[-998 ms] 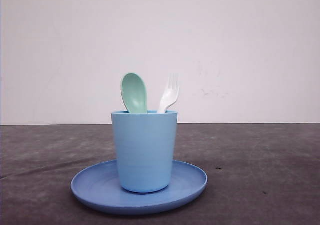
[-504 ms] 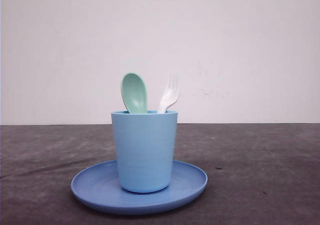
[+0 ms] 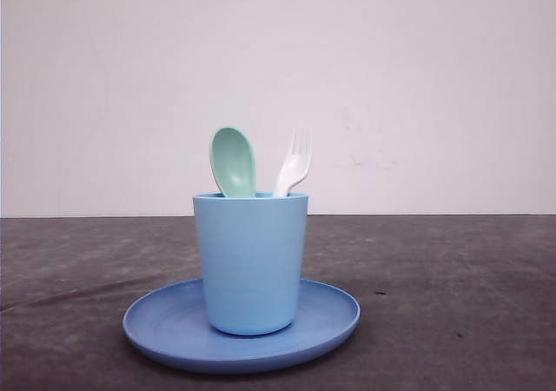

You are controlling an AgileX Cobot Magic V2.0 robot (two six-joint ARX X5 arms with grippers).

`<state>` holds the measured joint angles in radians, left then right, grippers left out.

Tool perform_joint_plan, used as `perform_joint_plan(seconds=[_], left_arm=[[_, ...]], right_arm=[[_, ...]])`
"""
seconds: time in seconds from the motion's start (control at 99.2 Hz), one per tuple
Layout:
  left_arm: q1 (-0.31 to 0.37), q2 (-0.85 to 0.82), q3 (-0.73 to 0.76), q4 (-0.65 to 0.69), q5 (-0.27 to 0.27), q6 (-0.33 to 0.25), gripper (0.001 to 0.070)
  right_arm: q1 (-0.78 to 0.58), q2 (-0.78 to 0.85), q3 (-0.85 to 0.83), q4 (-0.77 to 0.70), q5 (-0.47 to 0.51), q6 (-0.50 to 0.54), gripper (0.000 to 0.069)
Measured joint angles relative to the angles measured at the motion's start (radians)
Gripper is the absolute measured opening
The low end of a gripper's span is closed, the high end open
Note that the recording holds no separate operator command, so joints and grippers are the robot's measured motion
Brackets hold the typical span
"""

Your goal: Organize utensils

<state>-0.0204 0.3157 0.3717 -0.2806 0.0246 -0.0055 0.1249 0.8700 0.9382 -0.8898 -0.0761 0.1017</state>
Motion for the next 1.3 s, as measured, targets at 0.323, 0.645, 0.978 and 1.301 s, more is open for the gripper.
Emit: perform_joint_plan(seconds=[0.323, 0.645, 0.978, 1.301], left_arm=[[0.0, -0.291, -0.31, 0.128, -0.047, -0.006, 0.0015], [0.0, -0.311, -0.34, 0.097, -0.052, -0.01, 0.0015], [0.0, -0.311, -0.34, 0.097, -0.052, -0.01, 0.0015], [0.0, -0.311, -0.34, 0.097, -0.052, -0.01, 0.0015]], right_arm=[[0.0, 0.0, 0.0, 0.066, 0.0, 0.0, 0.0008], [0.0, 0.0, 0.0, 0.154, 0.0, 0.0, 0.0008], [0.0, -0.001, 0.0, 0.237, 0.0, 0.0, 0.0008], [-0.01, -0.035, -0.046, 0.388, 0.019, -0.011, 0.0008]])
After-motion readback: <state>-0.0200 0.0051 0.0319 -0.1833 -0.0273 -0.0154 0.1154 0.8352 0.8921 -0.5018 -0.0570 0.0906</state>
